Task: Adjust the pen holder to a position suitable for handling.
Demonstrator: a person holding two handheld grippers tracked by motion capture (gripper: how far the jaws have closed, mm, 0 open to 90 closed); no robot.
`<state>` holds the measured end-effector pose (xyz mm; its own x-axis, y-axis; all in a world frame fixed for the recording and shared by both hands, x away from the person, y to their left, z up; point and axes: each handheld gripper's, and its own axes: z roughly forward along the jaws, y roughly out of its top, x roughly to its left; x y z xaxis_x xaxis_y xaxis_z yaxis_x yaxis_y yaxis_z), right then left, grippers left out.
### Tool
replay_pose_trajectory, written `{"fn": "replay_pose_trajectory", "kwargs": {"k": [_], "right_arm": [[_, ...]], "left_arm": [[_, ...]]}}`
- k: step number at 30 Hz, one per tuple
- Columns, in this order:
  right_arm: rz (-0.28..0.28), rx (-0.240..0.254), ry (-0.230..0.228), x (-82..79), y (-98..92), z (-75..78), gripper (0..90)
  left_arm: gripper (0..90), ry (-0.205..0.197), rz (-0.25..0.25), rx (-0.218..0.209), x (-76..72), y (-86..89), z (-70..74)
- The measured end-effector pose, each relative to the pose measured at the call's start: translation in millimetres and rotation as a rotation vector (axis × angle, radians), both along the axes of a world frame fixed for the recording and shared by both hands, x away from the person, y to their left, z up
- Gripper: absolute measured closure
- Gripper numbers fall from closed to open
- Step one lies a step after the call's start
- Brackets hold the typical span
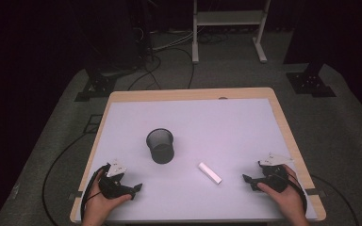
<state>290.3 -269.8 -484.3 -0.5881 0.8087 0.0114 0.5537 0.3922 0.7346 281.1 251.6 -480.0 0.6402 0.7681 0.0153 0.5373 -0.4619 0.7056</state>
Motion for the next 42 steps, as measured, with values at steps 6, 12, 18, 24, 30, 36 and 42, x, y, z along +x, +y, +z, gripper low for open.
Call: {"fn": "replay_pose_trajectory", "kwargs": {"k": [6, 12, 18, 24, 30, 36, 42], "right_arm": [[0.000, 0.000, 0.000, 0.0, 0.0, 0.0, 14.1], [-0.001, -0.001, 0.000, -0.2, 0.2, 0.0, 14.1], [0.000, 0.000, 0.000, -0.1, 0.1, 0.0, 14.1], [-0.001, -0.001, 0.001, -0.3, 0.2, 0.0, 14.1], [-0.001, -0.001, 0.000, -0.4, 0.3, 0.0, 14.2], [-0.001, -0.001, 0.000, -0.4, 0.2, 0.0, 14.1], [-0.001, -0.001, 0.001, -0.3, 0.2, 0.0, 14.2]], "left_arm": [[0.2, 0.000, 0.000, -0.002, 0.0, 0.1, -0.1], [1.4, 0.000, 0.001, -0.001, 0.2, 0.6, 0.7], [11.9, -0.003, -0.002, -0.040, 0.6, 4.4, 5.0], [15.7, 0.010, -0.017, -0.065, 2.1, -0.7, 11.4], [19.5, 0.018, -0.024, -0.072, 5.0, -2.3, 18.7], [19.7, 0.002, -0.029, -0.087, 8.6, -5.9, 33.6], [19.5, -0.005, -0.042, -0.084, 14.1, -9.6, 43.3]]}}
